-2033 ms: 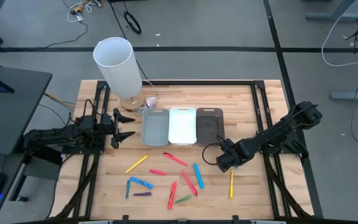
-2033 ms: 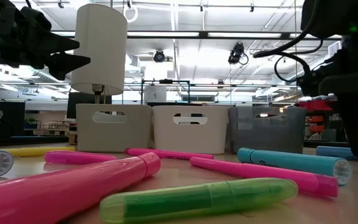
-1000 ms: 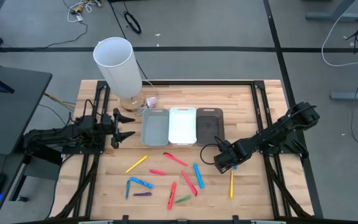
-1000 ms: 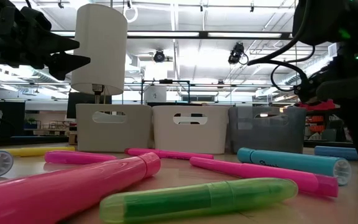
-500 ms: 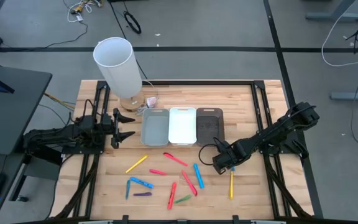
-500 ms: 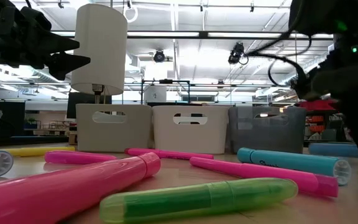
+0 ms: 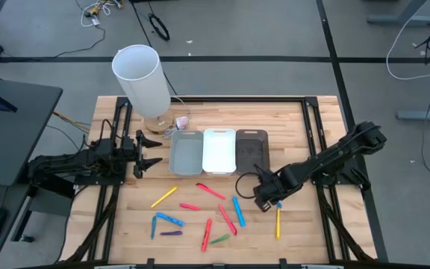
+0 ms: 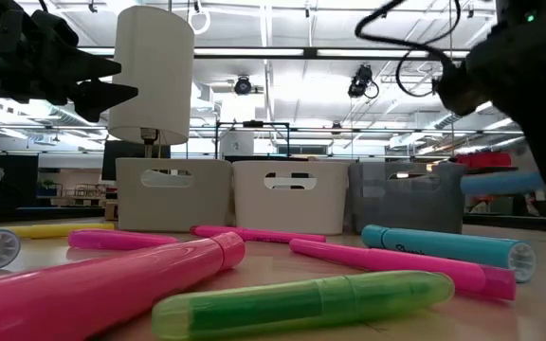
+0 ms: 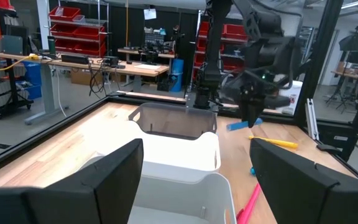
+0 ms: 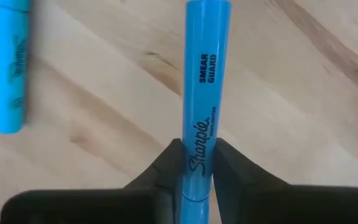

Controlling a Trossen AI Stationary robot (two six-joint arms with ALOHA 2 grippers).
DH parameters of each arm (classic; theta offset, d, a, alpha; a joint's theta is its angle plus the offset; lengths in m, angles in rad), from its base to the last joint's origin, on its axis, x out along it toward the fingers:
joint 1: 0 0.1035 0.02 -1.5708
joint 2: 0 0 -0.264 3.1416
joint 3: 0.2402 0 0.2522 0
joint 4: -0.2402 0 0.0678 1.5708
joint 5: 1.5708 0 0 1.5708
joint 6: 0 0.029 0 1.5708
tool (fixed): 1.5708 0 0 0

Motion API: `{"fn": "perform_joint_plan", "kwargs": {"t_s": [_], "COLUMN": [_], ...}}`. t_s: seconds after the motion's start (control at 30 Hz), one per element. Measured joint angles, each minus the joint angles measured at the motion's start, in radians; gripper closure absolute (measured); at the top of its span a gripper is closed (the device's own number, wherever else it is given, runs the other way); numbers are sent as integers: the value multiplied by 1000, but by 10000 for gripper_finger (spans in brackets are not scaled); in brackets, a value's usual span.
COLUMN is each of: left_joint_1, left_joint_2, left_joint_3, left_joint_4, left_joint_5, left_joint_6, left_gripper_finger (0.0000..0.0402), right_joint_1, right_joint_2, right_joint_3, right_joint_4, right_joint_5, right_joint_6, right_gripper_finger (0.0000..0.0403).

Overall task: Pick & Place Markers
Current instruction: Put the top blue marker pen into the black bin

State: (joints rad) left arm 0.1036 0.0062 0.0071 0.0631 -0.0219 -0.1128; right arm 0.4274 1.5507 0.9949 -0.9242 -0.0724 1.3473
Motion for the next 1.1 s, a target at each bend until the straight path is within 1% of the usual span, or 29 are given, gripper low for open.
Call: {"fn": "perform_joint_plan", "kwargs": {"t_s": [0.23, 0.43, 0.73, 1.1], "left_joint_1": [0, 0, 0, 0], "left_joint_2": [0, 0, 0, 0], "left_joint_3": [0, 0, 0, 0], "left_joint_4": [0, 0, 0, 0], "left_joint_5": [0, 0, 0, 0], "left_joint_6": [0, 0, 0, 0], "left_gripper_finger": [99, 99, 99, 99], "right_joint_1": [0, 0, 0, -1], "right_joint_2": [-40, -46, -56, -81], "right_joint_3": [57, 114, 252, 400], "right_joint_4": [-87, -199, -343, -494], "right_joint_5": [-2, -17, -24, -22], "right_joint_6": [0, -8, -47, -24], "right_gripper_finger": [345, 346, 346, 346]}}
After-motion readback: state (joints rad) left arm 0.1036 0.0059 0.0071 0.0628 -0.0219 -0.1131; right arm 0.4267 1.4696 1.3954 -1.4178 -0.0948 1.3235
